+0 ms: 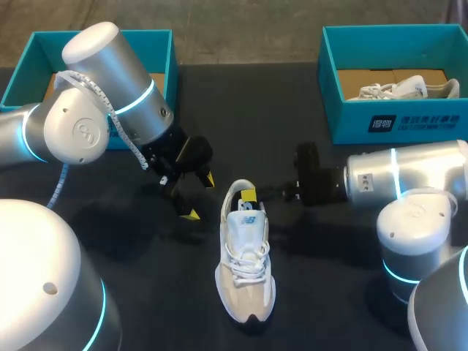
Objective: Take the shoe out of the shoebox, open the shoe tongue, remove and reinsert the insole, then place the shoe into the shoebox
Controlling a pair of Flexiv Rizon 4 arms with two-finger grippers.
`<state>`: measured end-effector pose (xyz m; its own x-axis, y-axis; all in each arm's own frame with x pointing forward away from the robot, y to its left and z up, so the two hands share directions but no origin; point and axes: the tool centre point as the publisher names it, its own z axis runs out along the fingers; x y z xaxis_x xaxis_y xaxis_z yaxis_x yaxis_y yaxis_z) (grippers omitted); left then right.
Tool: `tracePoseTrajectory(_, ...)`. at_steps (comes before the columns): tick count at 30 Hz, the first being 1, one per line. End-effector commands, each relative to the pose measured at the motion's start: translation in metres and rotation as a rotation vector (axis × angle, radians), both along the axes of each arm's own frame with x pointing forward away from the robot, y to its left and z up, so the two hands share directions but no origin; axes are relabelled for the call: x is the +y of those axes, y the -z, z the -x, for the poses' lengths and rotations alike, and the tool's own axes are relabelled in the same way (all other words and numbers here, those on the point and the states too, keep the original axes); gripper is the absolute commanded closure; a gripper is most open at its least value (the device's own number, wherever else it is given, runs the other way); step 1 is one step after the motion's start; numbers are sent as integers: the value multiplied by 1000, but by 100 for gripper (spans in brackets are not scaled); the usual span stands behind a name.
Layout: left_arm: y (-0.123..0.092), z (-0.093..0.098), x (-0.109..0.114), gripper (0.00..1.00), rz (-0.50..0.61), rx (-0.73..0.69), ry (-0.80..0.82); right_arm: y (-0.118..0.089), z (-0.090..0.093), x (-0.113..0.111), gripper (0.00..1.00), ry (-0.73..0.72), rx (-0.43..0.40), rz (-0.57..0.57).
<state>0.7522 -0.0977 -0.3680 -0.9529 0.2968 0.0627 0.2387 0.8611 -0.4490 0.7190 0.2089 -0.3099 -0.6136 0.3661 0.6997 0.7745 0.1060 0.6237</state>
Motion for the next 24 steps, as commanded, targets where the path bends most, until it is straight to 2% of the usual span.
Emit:
tracePoseTrajectory(1,0,0,0,0,-2,-1,0,0,-4,11,65,-13,7,11)
tracePoseTrajectory(9,0,0,0,0,-2,-1,0,11,0,20,73,-33,28,-12)
tracePoseTrajectory(10,0,0,0,0,-2,-1,0,12,1,21,83,-32,31,-15)
tracePoseTrajectory(11,0,0,0,0,-2,-1,0,13,1,21,100,-30,33,-20)
tracePoseTrajectory(24,0,0,0,0,-2,-1,0,17,-1,22,100,-44,59,-13)
